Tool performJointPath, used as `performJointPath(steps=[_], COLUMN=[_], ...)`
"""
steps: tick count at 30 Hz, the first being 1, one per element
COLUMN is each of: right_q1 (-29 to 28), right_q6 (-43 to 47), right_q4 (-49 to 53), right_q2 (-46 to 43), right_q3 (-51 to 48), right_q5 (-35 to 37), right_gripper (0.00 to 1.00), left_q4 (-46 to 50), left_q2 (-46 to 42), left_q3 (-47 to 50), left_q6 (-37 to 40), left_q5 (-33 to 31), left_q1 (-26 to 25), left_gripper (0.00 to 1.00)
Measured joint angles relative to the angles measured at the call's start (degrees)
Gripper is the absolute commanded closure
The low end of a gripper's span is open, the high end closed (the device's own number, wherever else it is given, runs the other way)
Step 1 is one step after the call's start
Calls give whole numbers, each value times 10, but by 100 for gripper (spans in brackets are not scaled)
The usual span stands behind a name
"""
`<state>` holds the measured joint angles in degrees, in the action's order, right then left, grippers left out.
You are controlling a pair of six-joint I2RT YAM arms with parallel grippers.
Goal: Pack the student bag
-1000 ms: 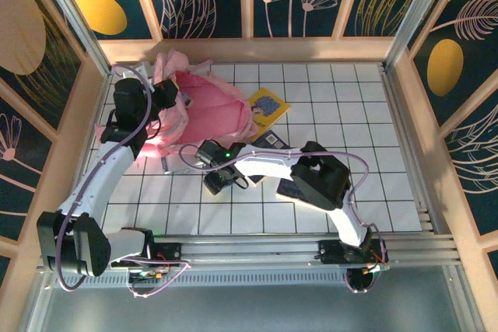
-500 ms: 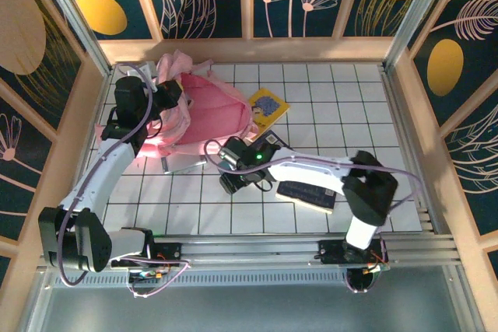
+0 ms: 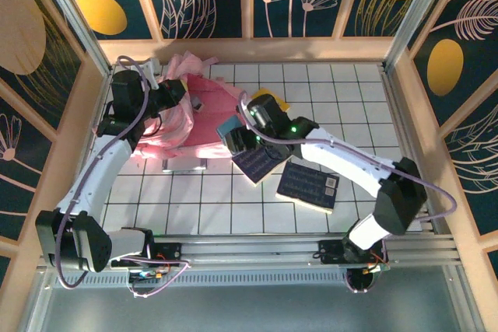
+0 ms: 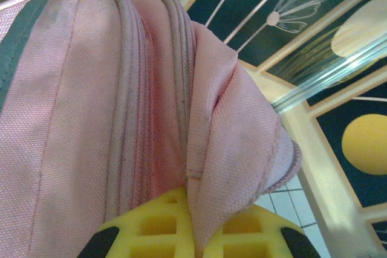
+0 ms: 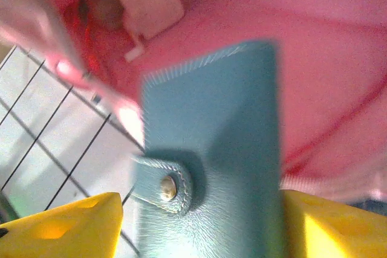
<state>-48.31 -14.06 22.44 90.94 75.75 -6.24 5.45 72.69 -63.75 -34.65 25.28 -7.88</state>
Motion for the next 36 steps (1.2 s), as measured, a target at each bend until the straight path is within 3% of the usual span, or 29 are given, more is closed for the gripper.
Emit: performJointPath(steps=[10, 14, 18, 22, 31, 36], right_q1=[7, 7, 10, 21, -24, -44], right_q6=[2, 6, 15, 22, 52, 61], right_q4=[5, 15, 17, 13, -56, -89], right_q2=[235, 268, 238, 186, 7, -28], right_q3=[223, 259, 225, 169, -12, -45], right_q5=[34, 54, 62, 54, 11, -10], right_gripper=[34, 33, 35, 43, 40, 39], left_q4=[28, 37, 43, 43, 57, 49], left_q2=[-5, -8, -11, -11, 6, 62], left_q3=[-12, -14, -16, -16, -59, -106], left_q6=[-2, -1, 1, 1, -9, -19], left_q5=[46, 46, 43, 31, -59, -81], left_q1=[-7, -7, -7, -7, -9, -1], left_gripper=[100, 100, 100, 100, 100, 100])
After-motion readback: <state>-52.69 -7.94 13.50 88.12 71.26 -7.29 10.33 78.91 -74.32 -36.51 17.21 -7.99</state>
